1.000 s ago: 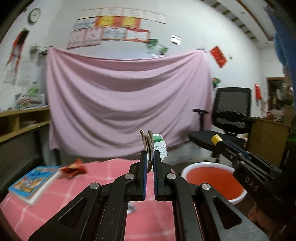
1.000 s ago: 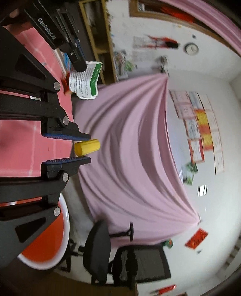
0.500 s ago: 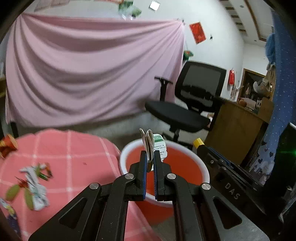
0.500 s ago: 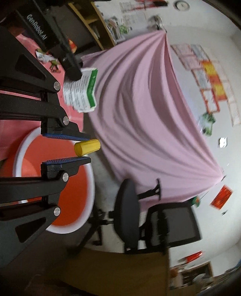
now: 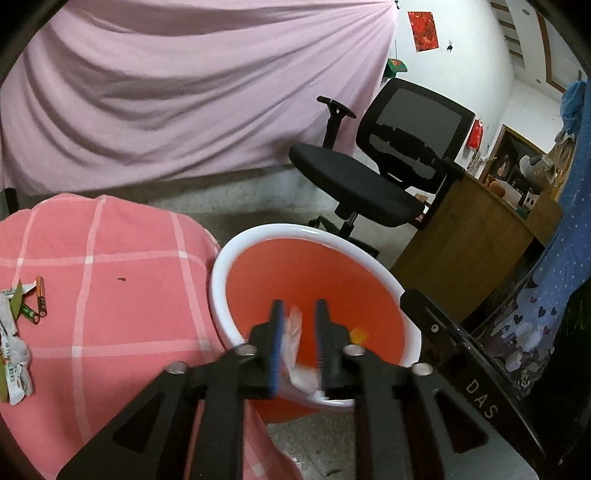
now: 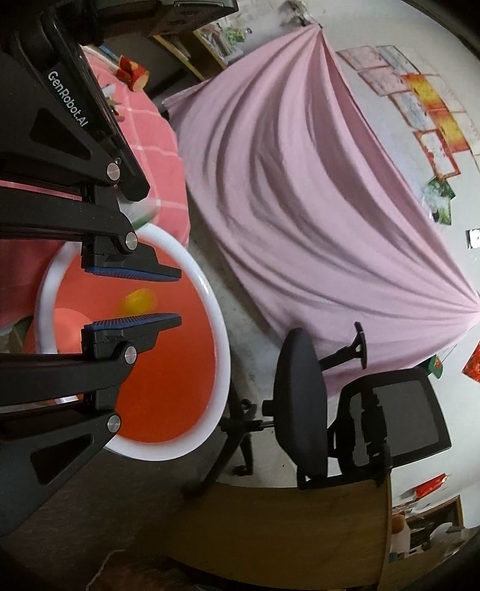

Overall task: Collect trash
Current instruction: 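Open both tools to drop the items into the bucket, then move both tools back over the remaining trash on the table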

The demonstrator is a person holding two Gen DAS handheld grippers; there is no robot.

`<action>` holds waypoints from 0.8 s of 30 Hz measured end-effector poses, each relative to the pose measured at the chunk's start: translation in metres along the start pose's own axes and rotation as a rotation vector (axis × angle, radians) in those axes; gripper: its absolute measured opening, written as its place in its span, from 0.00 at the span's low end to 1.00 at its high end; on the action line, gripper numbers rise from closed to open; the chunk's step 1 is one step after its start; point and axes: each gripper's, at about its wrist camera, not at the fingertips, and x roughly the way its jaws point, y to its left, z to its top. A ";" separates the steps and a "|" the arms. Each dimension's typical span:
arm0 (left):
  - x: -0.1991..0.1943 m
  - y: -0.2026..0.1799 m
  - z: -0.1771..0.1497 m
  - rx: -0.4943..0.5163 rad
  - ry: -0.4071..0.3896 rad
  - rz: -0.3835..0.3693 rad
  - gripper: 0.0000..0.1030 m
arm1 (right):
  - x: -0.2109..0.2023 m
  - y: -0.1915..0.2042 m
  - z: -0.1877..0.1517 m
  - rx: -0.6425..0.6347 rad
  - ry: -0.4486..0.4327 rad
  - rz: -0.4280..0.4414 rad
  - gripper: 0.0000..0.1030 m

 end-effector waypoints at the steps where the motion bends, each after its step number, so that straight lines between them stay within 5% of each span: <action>1: -0.002 0.002 0.000 -0.007 -0.007 -0.003 0.23 | 0.000 0.000 0.000 0.003 0.003 0.000 0.16; 18: -0.067 0.038 -0.019 -0.032 -0.152 0.142 0.23 | -0.013 0.033 -0.003 -0.098 -0.061 0.082 0.16; 24: -0.109 0.052 -0.030 -0.015 -0.240 0.231 0.28 | -0.023 0.060 -0.006 -0.163 -0.100 0.142 0.29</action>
